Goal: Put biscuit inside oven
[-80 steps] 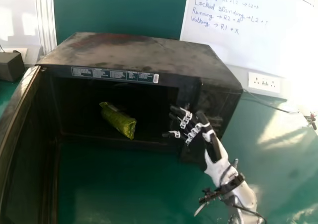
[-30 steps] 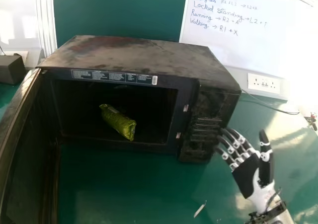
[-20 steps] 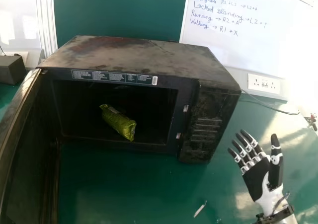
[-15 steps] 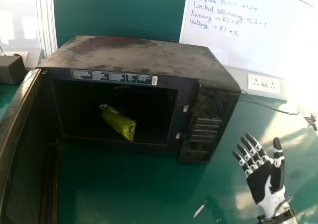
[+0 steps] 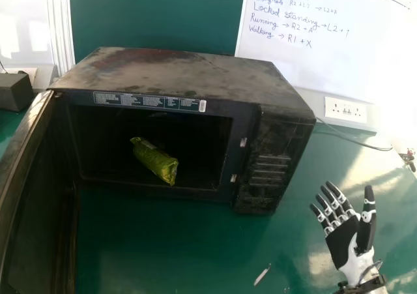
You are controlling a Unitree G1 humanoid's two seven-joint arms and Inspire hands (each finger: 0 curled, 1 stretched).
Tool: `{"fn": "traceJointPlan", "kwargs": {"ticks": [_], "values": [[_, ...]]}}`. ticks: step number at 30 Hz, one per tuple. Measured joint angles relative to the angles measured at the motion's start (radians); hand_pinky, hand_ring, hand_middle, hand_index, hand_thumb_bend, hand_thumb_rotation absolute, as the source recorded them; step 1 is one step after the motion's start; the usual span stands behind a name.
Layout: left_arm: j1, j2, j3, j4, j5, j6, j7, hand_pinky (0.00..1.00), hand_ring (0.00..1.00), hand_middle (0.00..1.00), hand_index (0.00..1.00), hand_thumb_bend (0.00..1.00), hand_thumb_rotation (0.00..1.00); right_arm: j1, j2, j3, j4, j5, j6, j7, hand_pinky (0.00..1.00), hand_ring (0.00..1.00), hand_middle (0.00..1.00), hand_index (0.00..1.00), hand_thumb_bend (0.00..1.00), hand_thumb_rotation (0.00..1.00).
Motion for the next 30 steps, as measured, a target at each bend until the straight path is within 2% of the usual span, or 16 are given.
{"fn": "traceJointPlan", "kwargs": {"ticks": [4,12,16,18,22,28,30], "values": [[0.000,-0.011,0.000,-0.010,0.033,-0.014,0.006,1.00,1.00,1.00,1.00,0.73,0.98,-0.010,0.003,0.000,0.010,0.000,0.000,-0.009,1.00,1.00,1.00,0.94,1.00,0.63],[0.000,-0.014,0.000,-0.016,0.039,-0.032,0.005,1.00,1.00,1.00,1.00,0.72,0.99,-0.018,0.005,0.000,0.022,-0.002,-0.002,-0.015,1.00,1.00,1.00,0.93,0.99,0.60],[-0.001,-0.014,0.003,-0.017,0.076,-0.060,0.003,1.00,1.00,1.00,1.00,0.73,0.98,-0.018,0.005,0.000,0.022,-0.002,-0.003,-0.015,1.00,1.00,1.00,0.94,0.97,0.63],[-0.007,-0.013,0.014,-0.017,0.118,-0.085,0.006,1.00,1.00,1.00,1.00,0.73,0.98,-0.018,0.005,0.001,0.022,-0.002,-0.003,-0.015,0.97,1.00,1.00,0.93,0.95,0.65],[-0.025,-0.014,0.029,-0.017,0.193,-0.139,0.024,1.00,1.00,1.00,1.00,0.74,0.98,-0.018,0.008,0.003,0.022,-0.002,-0.003,-0.021,0.86,1.00,1.00,0.92,0.99,0.68],[-0.046,-0.006,0.031,0.004,0.222,-0.190,0.035,1.00,1.00,1.00,1.00,0.73,0.98,-0.018,0.009,0.006,0.022,-0.002,-0.003,-0.021,0.80,1.00,1.00,0.90,0.97,0.70],[-0.050,-0.003,0.032,0.009,0.238,-0.206,0.038,1.00,1.00,1.00,1.00,0.74,0.98,-0.018,0.009,0.008,0.022,-0.004,-0.003,-0.022,0.81,1.00,1.00,0.90,0.94,0.71]]}}
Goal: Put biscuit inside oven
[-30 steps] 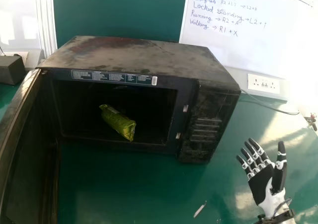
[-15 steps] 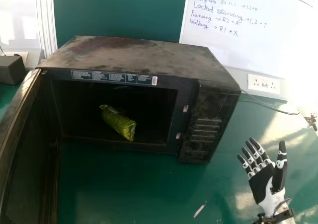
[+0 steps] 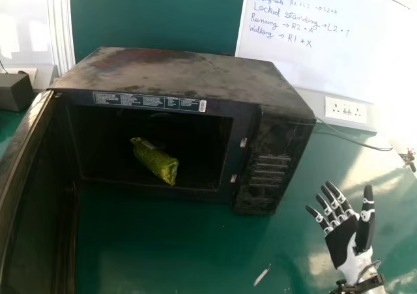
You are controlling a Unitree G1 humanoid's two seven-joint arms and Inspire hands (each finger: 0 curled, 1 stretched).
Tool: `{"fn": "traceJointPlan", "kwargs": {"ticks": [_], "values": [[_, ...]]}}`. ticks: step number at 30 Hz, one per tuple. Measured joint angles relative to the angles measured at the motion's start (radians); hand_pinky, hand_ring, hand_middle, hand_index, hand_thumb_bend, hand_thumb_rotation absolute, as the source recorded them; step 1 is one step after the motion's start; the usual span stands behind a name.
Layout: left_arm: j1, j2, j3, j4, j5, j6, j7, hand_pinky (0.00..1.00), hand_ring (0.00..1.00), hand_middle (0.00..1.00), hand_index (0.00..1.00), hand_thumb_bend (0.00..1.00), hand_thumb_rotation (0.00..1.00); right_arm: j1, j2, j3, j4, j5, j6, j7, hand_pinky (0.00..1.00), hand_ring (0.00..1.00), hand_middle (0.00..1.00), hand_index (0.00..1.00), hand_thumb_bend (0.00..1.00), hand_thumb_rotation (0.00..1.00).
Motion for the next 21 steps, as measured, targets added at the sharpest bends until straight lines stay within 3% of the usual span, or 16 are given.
{"fn": "traceJointPlan", "kwargs": {"ticks": [4,8,11,14,19,21], "values": [[-0.001,0.002,0.009,0.004,0.049,-0.028,0.030,1.00,1.00,1.00,1.00,0.73,0.99,0.000,0.001,0.002,0.000,-0.008,-0.001,-0.001,0.76,0.98,0.99,0.88,0.95,0.73],[-0.007,-0.016,0.022,0.008,0.126,-0.076,0.074,1.00,1.00,1.00,1.00,0.72,0.99,0.000,0.003,0.004,0.001,-0.011,-0.006,-0.001,0.76,0.94,0.96,0.87,0.89,0.75],[-0.043,-0.027,0.028,0.016,0.187,-0.131,0.108,1.00,1.00,1.00,1.00,0.72,0.99,0.000,0.006,0.007,0.001,-0.011,-0.009,-0.001,0.94,0.98,0.96,0.86,0.82,0.77],[-0.066,-0.033,0.028,0.016,0.237,-0.157,0.142,1.00,1.00,1.00,1.00,0.72,0.98,0.000,0.009,0.010,0.001,-0.011,-0.009,-0.001,0.99,0.98,0.94,0.85,0.80,0.77],[-0.071,-0.053,0.028,0.001,0.313,-0.182,0.201,1.00,1.00,1.00,1.00,0.71,0.99,0.000,0.010,0.011,0.001,-0.011,-0.009,-0.002,0.79,0.92,0.91,0.83,0.75,0.77],[-0.073,-0.059,0.029,-0.006,0.343,-0.193,0.220,1.00,1.00,1.00,1.00,0.71,1.00,-0.001,0.015,0.013,0.001,-0.011,-0.009,-0.004,0.78,0.92,0.91,0.83,0.75,0.77]]}}
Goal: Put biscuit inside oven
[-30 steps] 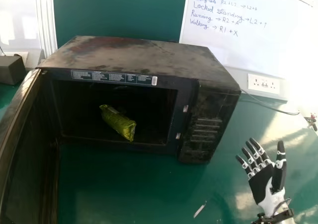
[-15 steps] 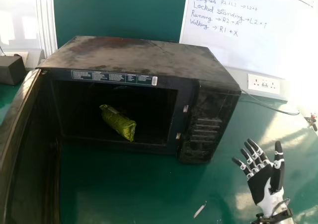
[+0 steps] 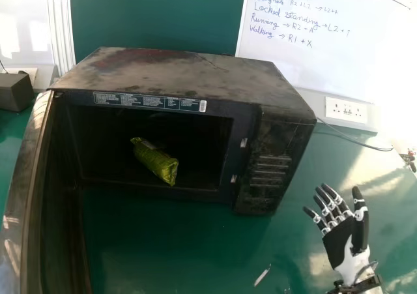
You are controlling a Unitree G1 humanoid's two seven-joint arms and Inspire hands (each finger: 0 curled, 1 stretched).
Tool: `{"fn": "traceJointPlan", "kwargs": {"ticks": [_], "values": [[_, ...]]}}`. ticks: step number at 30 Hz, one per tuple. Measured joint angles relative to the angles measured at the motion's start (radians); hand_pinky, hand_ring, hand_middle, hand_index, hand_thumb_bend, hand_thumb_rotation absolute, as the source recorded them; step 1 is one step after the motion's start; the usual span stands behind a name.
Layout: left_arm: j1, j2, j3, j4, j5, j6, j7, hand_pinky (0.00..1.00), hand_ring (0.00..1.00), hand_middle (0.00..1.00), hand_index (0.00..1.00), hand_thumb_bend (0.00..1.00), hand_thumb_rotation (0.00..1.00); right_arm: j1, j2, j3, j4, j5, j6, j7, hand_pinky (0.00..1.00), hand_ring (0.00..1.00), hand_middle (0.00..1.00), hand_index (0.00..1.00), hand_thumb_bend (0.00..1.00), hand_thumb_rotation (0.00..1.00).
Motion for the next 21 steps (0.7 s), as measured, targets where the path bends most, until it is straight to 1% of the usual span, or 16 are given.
{"fn": "traceJointPlan", "kwargs": {"ticks": [2,3,5,13,17,21], "values": [[0.000,0.001,0.000,-0.002,0.018,-0.008,0.012,1.00,1.00,1.00,1.00,0.71,1.00,0.000,0.005,0.001,0.000,-0.001,0.000,-0.004,0.77,0.91,0.90,0.83,0.73,0.75],[0.000,0.001,0.001,-0.003,0.025,-0.011,0.019,1.00,1.00,1.00,1.00,0.70,1.00,0.000,0.006,0.001,0.000,-0.001,0.000,-0.005,0.76,0.90,0.90,0.84,0.72,0.76],[0.000,0.003,0.006,-0.003,0.047,-0.019,0.030,1.00,1.00,1.00,1.00,0.70,1.00,0.000,0.008,0.001,0.000,-0.001,0.000,-0.008,0.74,0.89,0.90,0.84,0.70,0.75],[0.000,0.003,0.012,-0.005,0.099,-0.055,0.074,1.00,1.00,1.00,1.00,0.71,1.00,-0.001,0.011,0.010,0.000,-0.001,0.000,-0.014,0.74,0.86,0.89,0.84,0.69,0.74],[0.006,0.001,0.020,-0.005,0.128,-0.068,0.095,1.00,1.00,1.00,1.00,0.70,1.00,-0.001,0.011,0.013,0.000,-0.003,0.000,-0.014,0.71,0.85,0.88,0.84,0.67,0.74],[0.019,-0.002,0.045,-0.018,0.159,-0.072,0.117,1.00,1.00,1.00,1.00,0.70,1.00,-0.001,0.012,0.014,0.000,-0.003,0.000,-0.016,0.73,0.85,0.88,0.85,0.64,0.74]]}}
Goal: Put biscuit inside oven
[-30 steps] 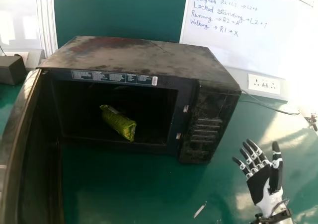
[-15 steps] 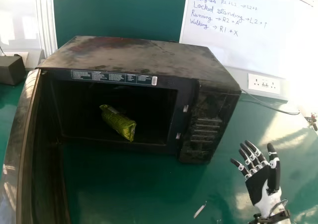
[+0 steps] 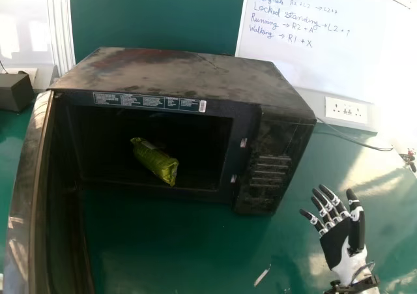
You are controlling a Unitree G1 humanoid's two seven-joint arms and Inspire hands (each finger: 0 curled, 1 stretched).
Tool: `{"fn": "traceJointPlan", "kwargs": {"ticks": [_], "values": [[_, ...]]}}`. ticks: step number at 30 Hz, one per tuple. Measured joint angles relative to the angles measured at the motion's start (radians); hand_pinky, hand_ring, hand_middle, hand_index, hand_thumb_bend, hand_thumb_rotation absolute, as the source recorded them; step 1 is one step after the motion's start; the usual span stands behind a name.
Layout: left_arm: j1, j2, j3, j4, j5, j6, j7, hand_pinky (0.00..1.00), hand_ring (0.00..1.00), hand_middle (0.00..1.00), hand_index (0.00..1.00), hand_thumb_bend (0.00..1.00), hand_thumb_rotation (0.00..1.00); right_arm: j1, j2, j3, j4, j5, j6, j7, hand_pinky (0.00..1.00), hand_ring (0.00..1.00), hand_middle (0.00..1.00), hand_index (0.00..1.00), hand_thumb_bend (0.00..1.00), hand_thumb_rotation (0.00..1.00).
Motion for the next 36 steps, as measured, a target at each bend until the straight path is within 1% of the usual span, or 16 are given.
{"fn": "traceJointPlan", "kwargs": {"ticks": [4,9,12,18,22,24,27,32,36], "values": [[0.008,0.002,0.004,-0.013,0.021,-0.003,0.010,1.00,1.00,1.00,1.00,0.70,1.00,0.000,0.001,0.005,0.000,0.000,0.000,-0.002,0.73,0.86,0.89,0.85,0.63,0.74],[0.007,0.015,0.005,-0.030,0.050,0.008,0.023,1.00,1.00,1.00,1.00,0.71,1.00,-0.001,0.002,0.008,-0.001,0.000,0.000,-0.005,0.75,0.89,0.92,0.87,0.63,0.77],[0.007,0.031,0.010,-0.048,0.062,0.035,0.030,1.00,1.00,1.00,1.00,0.71,1.00,-0.002,0.003,0.009,-0.001,0.000,0.000,-0.005,0.77,0.90,0.93,0.89,0.62,0.79],[0.007,0.071,0.019,-0.099,0.080,0.102,0.032,1.00,1.00,1.00,0.99,0.72,1.00,-0.002,0.010,0.010,-0.001,0.000,0.000,-0.008,0.82,0.93,0.93,0.90,0.59,0.78],[0.007,0.090,0.031,-0.112,0.084,0.131,0.032,1.00,1.00,1.00,0.98,0.71,1.00,-0.003,0.012,0.011,-0.001,0.000,0.000,-0.013,0.79,0.92,0.93,0.90,0.60,0.77],[0.007,0.102,0.040,-0.119,0.089,0.147,0.032,1.00,1.00,1.00,0.98,0.71,1.00,-0.003,0.012,0.013,-0.001,0.000,0.000,-0.013,0.78,0.91,0.93,0.91,0.61,0.79],[0.006,0.117,0.068,-0.139,0.104,0.164,0.032,1.00,1.00,1.00,0.98,0.71,1.00,-0.003,0.012,0.017,-0.001,-0.001,0.000,-0.013,0.75,0.90,0.92,0.92,0.63,0.84],[0.003,0.152,0.120,-0.151,0.122,0.189,0.032,1.00,1.00,1.00,0.97,0.70,1.00,-0.003,0.012,0.020,-0.001,-0.001,0.000,-0.013,0.72,0.88,0.90,0.92,0.63,0.85],[-0.002,0.169,0.129,-0.159,0.127,0.212,0.031,1.00,1.00,1.00,0.96,0.71,1.00,-0.003,0.013,0.021,-0.002,-0.001,0.000,-0.016,0.69,0.87,0.90,0.92,0.64,0.87]]}}
